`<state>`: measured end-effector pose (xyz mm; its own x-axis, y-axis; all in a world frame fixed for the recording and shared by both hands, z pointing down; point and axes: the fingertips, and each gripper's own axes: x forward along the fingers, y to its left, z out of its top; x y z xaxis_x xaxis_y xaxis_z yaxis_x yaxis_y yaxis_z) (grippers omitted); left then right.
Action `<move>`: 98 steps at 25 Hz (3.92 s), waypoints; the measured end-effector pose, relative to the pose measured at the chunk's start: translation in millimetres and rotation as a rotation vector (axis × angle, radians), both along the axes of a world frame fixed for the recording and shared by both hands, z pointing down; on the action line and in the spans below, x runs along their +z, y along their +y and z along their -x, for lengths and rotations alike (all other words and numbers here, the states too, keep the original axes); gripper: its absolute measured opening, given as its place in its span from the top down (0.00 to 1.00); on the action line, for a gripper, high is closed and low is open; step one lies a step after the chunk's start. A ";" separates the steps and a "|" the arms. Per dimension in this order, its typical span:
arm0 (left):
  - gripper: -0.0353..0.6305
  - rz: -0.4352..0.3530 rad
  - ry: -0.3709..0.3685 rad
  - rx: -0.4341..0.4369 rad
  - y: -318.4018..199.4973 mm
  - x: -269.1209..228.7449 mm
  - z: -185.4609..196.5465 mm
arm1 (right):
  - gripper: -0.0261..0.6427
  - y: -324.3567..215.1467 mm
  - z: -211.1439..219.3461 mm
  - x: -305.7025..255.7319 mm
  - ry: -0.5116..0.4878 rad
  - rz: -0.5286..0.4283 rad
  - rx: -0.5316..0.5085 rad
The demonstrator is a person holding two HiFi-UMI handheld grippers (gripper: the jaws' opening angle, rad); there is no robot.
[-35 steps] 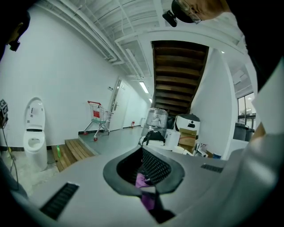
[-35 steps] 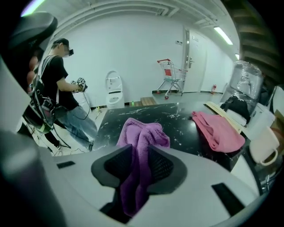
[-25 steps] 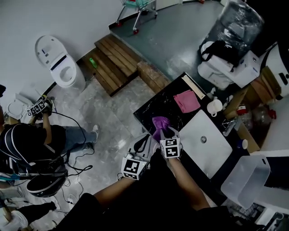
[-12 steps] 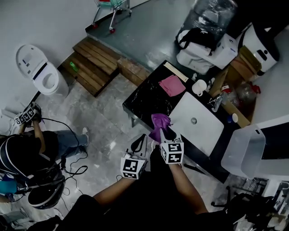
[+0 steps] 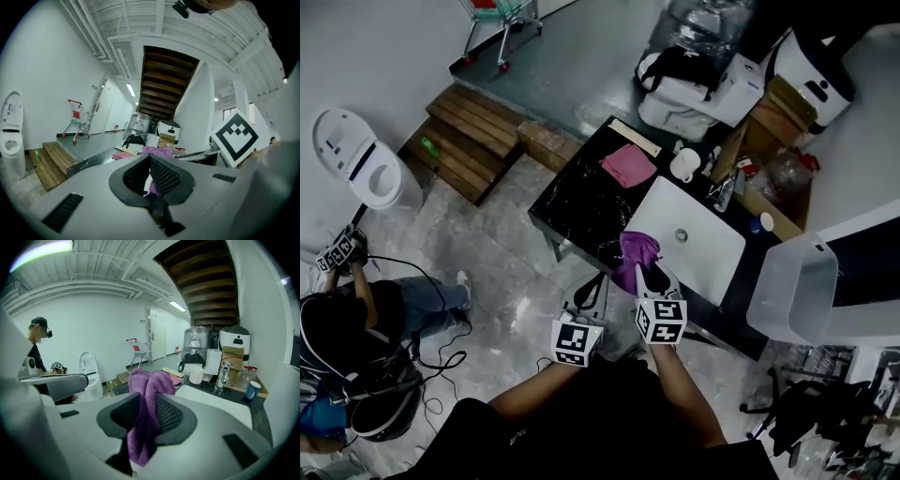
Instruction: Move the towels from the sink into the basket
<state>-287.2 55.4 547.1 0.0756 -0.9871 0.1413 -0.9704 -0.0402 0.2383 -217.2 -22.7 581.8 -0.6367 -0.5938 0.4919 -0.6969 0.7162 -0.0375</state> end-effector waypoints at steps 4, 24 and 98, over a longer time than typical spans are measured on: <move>0.93 -0.006 -0.030 0.060 -14.1 -7.6 -37.4 | 0.78 -3.7 -42.1 -13.0 -0.024 -0.020 0.049; 0.93 -0.066 -0.114 0.353 -36.7 -50.1 -346.6 | 0.78 -2.9 -346.0 -75.5 -0.164 -0.131 0.294; 0.93 -0.043 -0.189 0.378 -318.8 -85.2 -545.8 | 0.76 -318.9 -531.5 138.5 0.122 0.374 0.274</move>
